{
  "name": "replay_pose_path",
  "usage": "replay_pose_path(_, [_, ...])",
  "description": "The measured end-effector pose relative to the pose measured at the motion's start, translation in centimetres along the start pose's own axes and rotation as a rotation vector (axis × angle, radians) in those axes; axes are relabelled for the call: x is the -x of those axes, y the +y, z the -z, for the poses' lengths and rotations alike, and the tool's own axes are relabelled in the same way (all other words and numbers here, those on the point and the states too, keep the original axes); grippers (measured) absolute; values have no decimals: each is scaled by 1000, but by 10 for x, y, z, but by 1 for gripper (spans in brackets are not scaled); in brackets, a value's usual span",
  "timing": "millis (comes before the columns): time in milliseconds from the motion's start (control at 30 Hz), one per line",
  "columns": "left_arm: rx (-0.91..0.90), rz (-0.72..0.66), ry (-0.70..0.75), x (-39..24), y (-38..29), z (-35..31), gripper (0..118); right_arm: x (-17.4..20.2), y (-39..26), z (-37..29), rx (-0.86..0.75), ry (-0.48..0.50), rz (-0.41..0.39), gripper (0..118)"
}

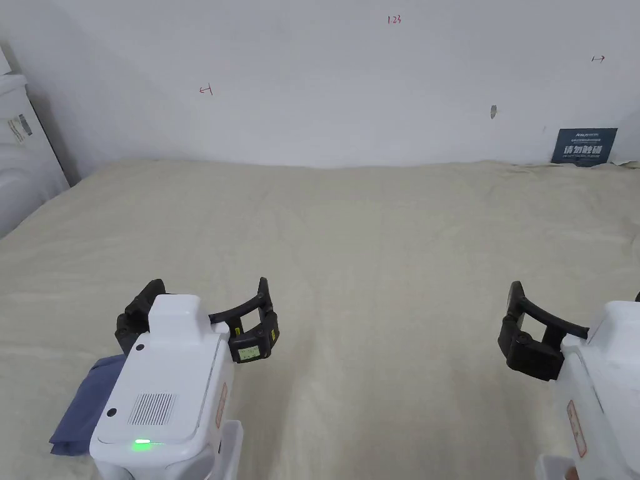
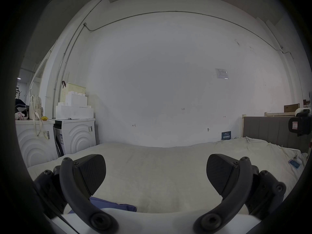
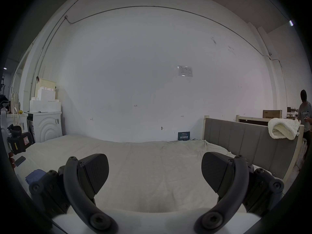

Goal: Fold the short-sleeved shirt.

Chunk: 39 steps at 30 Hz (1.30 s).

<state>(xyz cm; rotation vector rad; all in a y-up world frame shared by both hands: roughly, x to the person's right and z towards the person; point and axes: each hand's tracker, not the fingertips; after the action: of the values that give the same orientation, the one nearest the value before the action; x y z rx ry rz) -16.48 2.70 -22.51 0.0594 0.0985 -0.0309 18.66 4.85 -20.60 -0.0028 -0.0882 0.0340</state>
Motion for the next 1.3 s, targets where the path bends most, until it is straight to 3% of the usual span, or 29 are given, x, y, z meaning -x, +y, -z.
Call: replay_pose_path(1300, [3, 8, 5, -1, 0, -1, 118, -1, -1, -3, 7, 18, -1, 111])
